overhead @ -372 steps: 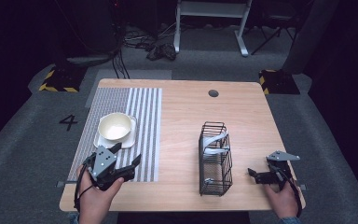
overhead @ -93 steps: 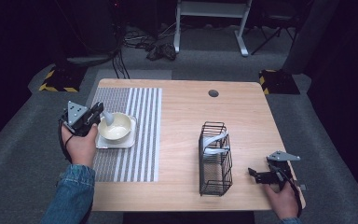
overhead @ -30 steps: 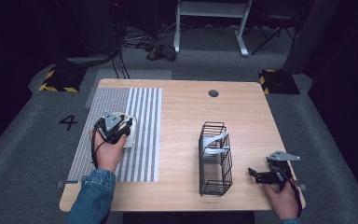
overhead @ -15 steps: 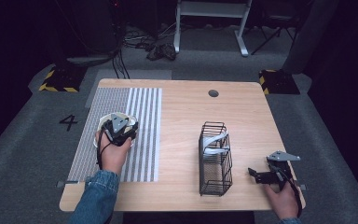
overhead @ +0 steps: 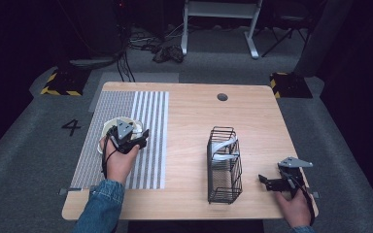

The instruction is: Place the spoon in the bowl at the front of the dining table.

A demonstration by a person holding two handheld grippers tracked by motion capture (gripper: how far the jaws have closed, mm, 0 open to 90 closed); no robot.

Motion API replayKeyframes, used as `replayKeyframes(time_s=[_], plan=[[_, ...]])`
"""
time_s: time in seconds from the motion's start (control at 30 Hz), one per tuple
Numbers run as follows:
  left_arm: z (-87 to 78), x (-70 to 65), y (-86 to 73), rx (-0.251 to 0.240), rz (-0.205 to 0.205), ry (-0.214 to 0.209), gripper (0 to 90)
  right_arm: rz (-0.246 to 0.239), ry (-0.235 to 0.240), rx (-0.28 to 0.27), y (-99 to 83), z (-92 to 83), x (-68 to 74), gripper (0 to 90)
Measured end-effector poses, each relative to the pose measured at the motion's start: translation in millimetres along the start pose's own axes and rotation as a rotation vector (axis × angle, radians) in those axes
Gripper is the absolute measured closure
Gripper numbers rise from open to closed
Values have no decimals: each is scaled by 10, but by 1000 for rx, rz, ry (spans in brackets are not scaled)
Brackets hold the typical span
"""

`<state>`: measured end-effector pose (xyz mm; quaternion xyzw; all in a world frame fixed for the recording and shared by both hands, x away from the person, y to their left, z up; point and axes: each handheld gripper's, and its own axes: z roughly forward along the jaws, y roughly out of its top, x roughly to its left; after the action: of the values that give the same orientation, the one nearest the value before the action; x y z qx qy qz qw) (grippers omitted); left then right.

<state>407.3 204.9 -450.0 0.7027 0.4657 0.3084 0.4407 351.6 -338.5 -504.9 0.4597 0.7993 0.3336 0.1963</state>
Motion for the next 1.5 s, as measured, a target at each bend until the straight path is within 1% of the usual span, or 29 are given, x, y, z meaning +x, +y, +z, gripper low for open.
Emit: replayKeyframes(time_s=[0.2,0.3,0.33,0.43,0.57,0.8,0.93,1.03,1.1,1.13,1.2,1.37,1.5], plan=[[-158,-33,45,-10,0,-9,286,1,0,0,0,0,0,18],[-243,-40,49,-17,-3,0,273,1,0,0,0,0,0,18],[-273,-38,50,-11,-1,2,268,1,0,0,0,0,0,18],[-362,-41,41,-13,-4,6,261,1,0,0,1,0,0,18],[-501,-39,20,-4,-7,2,254,1,0,0,1,0,0,18],[-712,-10,-22,-4,-8,-3,238,1,1,1,1,1,-1,18],[-830,28,-70,-3,-21,0,236,1,1,1,2,1,-1,17],[-908,60,-116,-1,-22,3,236,0,1,1,1,1,-1,18],[-961,68,-162,-21,-18,12,240,1,1,1,2,1,-1,18],[-992,77,-183,-28,-9,16,253,0,1,1,2,1,-2,18],[-1041,88,-228,-30,-16,23,255,0,1,1,1,1,-1,18],[-1121,131,-345,-5,-30,21,239,0,1,1,1,1,-1,18],[-1176,144,-427,8,-28,18,232,0,1,1,1,1,-1,18]])
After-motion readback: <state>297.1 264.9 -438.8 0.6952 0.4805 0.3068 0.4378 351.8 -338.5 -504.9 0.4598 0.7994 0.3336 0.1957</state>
